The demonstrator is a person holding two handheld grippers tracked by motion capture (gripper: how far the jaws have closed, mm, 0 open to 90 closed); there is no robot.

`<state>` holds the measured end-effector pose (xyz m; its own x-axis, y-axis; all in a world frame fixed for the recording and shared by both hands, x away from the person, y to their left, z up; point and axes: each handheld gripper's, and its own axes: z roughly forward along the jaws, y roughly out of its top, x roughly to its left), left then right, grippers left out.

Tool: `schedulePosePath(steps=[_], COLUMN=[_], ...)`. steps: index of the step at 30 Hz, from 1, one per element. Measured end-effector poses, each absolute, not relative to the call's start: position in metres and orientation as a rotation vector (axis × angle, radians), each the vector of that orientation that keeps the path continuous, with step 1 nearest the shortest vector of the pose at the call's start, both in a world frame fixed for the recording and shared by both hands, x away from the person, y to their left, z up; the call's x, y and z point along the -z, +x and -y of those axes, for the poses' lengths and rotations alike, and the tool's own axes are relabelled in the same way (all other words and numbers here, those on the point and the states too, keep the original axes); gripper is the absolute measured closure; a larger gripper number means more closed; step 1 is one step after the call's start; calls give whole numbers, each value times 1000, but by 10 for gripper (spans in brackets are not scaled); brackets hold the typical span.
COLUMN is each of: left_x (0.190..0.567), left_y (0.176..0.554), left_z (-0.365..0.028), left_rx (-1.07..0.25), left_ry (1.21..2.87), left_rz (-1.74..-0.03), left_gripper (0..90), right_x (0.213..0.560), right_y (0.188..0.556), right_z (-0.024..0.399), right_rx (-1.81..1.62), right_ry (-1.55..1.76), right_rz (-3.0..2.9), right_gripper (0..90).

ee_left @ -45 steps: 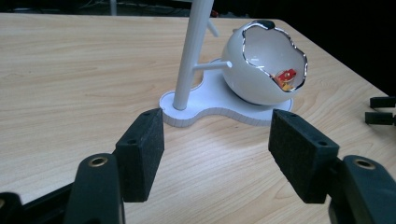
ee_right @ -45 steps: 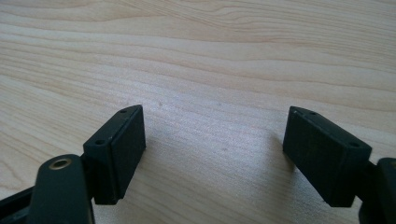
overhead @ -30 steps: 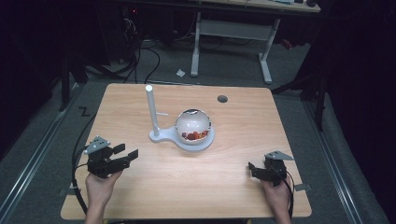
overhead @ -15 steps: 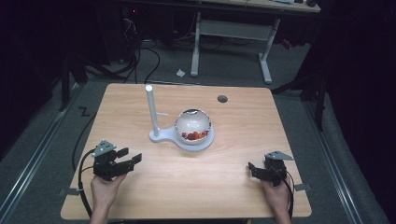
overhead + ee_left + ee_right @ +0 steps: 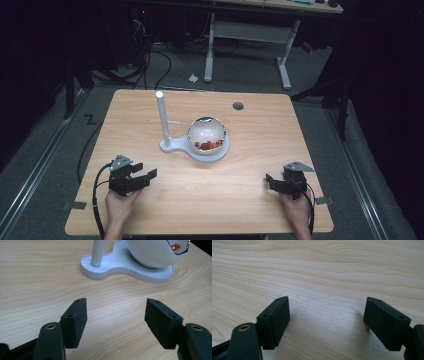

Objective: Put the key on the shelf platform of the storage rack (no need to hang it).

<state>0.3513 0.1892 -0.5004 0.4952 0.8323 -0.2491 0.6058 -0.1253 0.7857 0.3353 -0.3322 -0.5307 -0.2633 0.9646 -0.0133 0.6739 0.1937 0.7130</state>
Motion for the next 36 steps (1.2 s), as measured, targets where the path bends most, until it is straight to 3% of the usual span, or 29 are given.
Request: schedulePosePath(steps=[27,36], left_x=[536,536], left_y=[369,369], left_z=[-166,-154], left_rx=[-433,-533], left_ry=[1937,2021], left_rz=[-1241,-1229], left_gripper=[339,280], right_x=[530,531], right_y=[335,332], right_z=[331,327], right_rx=[-832,-802], right_ry=[1518,1564], right_rz=[-2013,-1967], right_gripper=[235,193])
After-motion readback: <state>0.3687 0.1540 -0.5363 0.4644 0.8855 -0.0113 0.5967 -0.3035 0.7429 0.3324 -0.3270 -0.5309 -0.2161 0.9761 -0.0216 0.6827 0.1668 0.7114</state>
